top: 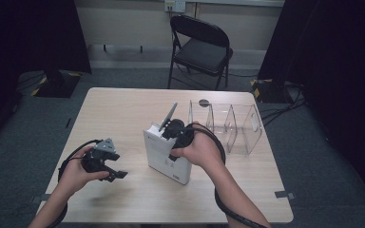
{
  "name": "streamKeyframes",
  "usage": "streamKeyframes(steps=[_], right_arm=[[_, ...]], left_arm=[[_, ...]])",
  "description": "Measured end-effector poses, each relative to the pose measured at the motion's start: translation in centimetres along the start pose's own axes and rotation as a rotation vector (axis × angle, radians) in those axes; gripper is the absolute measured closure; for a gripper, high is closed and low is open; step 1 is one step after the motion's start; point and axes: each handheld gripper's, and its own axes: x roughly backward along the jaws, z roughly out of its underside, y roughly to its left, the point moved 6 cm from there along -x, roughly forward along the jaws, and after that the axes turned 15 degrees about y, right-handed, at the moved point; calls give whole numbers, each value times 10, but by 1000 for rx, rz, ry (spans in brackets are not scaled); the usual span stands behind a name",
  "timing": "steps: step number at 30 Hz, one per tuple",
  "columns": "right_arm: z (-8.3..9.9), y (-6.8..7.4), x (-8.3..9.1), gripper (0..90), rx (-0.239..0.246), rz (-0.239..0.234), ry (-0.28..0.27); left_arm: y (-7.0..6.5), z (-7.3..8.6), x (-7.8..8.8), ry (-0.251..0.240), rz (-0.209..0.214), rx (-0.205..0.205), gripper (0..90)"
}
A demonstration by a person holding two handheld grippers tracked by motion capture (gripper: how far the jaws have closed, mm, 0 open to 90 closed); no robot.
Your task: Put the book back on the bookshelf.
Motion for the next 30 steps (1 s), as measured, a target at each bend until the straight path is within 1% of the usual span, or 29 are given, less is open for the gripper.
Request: streamKeyframes(steps=[3, 9, 10, 12, 16, 19, 20, 22, 26, 27, 28, 30], right_arm=[[2, -1, 1, 522, -19, -17, -2], [9, -2, 5, 524, -42, -25, 7], [11, -2, 6, 524, -46, -20, 5], [14, -2, 8, 525, -55, -30, 0], [19, -5, 12, 525, -71, -33, -7], [24, -7, 13, 525, -77, -48, 8], [25, -7, 13, 525, -80, -49, 12], [28, -8, 13, 525, -81, -41, 17], [37, -10, 13, 525, -109, -54, 17], [39, -11, 14, 525, -112, -60, 9], [41, -11, 15, 525, -126, -64, 5], [47, -13, 17, 525, -131, -68, 5]], left_arm=[[1, 1, -1, -3, 3, 7, 213], [0, 0, -2, 4, 3, -1, 214], [0, 0, -2, 3, 4, -2, 214], [1, -1, -2, -7, 4, 8, 214], [2, -1, 0, -6, 2, 2, 206], [2, -2, 0, -11, 0, 7, 201], [3, -2, 0, -8, -6, 5, 200], [4, -2, 0, -8, -9, 15, 197], [4, -3, -4, -3, -4, 20, 186], [4, -3, -5, 2, -4, 20, 183], [5, -3, -5, 8, -6, 13, 182], [4, -3, -5, 3, -6, 13, 182]])
